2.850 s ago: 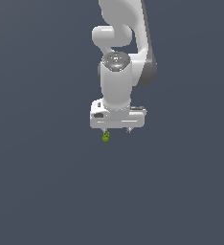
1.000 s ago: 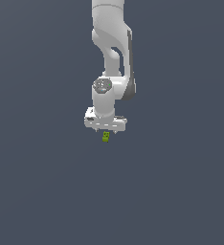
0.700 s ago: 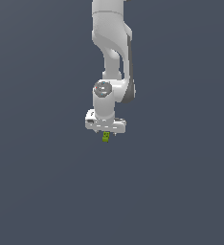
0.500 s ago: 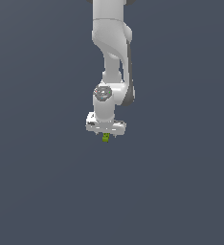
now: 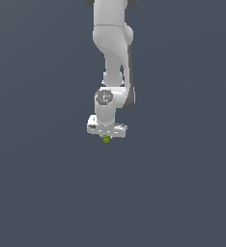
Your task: Pick up the object and move it to a goal position.
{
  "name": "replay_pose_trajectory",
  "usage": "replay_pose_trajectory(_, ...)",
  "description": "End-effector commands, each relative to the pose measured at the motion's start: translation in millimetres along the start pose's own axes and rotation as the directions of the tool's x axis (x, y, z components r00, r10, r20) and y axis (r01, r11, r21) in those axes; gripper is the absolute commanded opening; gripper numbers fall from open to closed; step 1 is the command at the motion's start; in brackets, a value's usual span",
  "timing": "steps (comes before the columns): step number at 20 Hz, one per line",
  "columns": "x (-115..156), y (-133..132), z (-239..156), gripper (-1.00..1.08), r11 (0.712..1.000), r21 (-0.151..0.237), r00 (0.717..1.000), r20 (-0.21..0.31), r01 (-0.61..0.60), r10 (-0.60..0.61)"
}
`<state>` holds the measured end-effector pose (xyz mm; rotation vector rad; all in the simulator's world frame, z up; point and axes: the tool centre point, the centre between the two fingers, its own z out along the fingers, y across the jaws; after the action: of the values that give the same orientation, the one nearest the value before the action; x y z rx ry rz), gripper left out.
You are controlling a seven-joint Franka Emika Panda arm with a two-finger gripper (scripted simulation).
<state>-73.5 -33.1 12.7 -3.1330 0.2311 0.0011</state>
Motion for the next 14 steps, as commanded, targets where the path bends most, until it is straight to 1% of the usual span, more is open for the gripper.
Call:
replay_pose_trajectory(1,0.3,0.0,0.3,-1.00,1.000,0.000,1.000,-0.001,0.000,0.000)
replay_pose_trajectory(9,-0.4,1.5,-0.6,-1.00,1.000,0.000,1.000,0.000,0.000,0.000)
replay_pose_trajectory(14,-4.9,19.0,-8.0,-1.00,1.000,0.000,1.000,0.000,0.000,0.000)
